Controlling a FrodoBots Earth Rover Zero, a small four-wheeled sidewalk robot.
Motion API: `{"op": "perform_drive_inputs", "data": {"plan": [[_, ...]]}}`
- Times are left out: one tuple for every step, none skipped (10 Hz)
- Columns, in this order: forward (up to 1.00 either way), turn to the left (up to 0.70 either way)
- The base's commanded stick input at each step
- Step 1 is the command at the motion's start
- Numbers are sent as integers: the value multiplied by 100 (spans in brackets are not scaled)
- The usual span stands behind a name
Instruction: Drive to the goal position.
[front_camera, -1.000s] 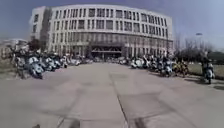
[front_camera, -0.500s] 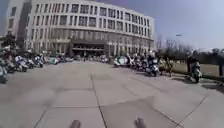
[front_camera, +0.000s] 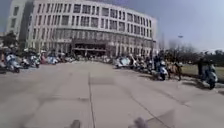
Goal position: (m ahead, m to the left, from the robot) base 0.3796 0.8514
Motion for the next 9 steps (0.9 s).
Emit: {"op": "perform_drive_inputs", "data": {"plan": [[100,36],[100,12],[100,0],[100,0],[100,0],[100,0],[100,0],[100,0],[100,0]]}}
